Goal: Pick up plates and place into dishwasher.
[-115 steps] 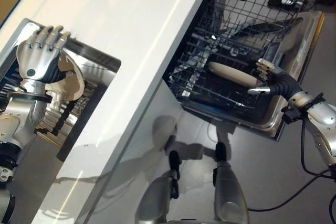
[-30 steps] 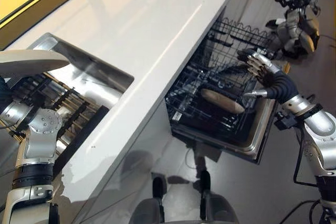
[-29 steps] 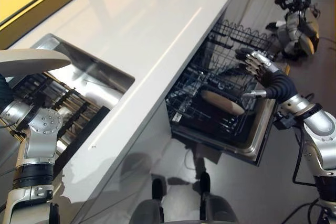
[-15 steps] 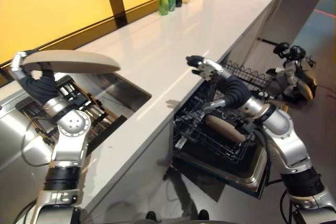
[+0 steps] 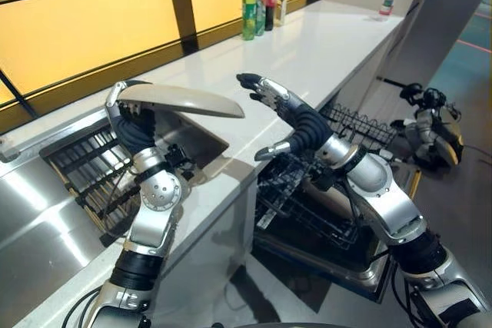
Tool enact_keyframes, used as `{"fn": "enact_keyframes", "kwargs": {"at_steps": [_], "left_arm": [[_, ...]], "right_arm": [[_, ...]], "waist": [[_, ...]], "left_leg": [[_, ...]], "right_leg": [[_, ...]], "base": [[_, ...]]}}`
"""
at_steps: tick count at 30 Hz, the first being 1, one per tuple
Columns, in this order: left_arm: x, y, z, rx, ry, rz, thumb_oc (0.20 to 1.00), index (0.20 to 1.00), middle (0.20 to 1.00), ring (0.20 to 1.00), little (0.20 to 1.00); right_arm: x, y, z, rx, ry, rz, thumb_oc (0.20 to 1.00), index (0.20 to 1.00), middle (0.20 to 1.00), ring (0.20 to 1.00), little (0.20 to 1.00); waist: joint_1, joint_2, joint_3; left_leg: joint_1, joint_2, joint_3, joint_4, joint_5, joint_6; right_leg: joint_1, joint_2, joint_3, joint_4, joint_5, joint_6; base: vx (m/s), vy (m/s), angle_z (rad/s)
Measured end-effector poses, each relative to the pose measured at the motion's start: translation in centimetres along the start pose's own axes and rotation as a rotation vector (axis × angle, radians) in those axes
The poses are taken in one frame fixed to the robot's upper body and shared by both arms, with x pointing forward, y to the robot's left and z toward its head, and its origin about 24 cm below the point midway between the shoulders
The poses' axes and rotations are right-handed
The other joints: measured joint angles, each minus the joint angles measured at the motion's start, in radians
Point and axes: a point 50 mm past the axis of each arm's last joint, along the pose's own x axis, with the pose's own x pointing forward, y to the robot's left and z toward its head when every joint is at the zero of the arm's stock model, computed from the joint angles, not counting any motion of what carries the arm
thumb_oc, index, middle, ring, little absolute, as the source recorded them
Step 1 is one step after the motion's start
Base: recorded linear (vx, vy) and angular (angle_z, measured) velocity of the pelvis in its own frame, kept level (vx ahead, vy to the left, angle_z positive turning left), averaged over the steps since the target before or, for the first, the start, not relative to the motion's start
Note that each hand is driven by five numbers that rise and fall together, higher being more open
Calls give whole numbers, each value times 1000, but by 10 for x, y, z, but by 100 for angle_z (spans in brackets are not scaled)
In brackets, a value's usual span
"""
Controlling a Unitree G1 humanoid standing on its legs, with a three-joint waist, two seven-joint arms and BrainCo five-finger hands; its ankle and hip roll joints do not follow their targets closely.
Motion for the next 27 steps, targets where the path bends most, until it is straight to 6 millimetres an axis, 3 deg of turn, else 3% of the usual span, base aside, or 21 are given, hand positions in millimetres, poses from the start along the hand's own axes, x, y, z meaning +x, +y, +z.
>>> {"fn": "enact_keyframes", "kwargs": {"at_steps": [9, 18, 27], "left_arm": [[-8, -12, -2, -57, 61, -67, 200, 200, 200, 200, 200], [-13, -23, 4, -120, 97, -132, 200, 200, 200, 200, 200], [-15, -30, 13, -162, 91, -199, 200, 200, 200, 200, 200]], "right_arm": [[6, -3, 3, -128, -1, -124, 1000, 1000, 1000, 1000, 1000], [5, -5, -6, -340, 111, -217, 1000, 1000, 1000, 1000, 1000], [1, -3, -17, -407, 245, -177, 1000, 1000, 1000, 1000, 1000]], "waist": [[2, -4, -5], [3, -4, -5], [7, -4, -5]], "left_leg": [[0, -1, -11, 0, 0, 0], [-3, -2, -25, 0, 0, 0], [-18, -6, -48, 0, 1, 1]], "right_leg": [[6, -1, -7, 0, 0, 0], [11, -2, -26, 0, -4, 0], [13, -6, -37, 0, -13, 4]], "base": [[-5, -9, 3], [3, 4, 4], [7, 8, 7]]}}
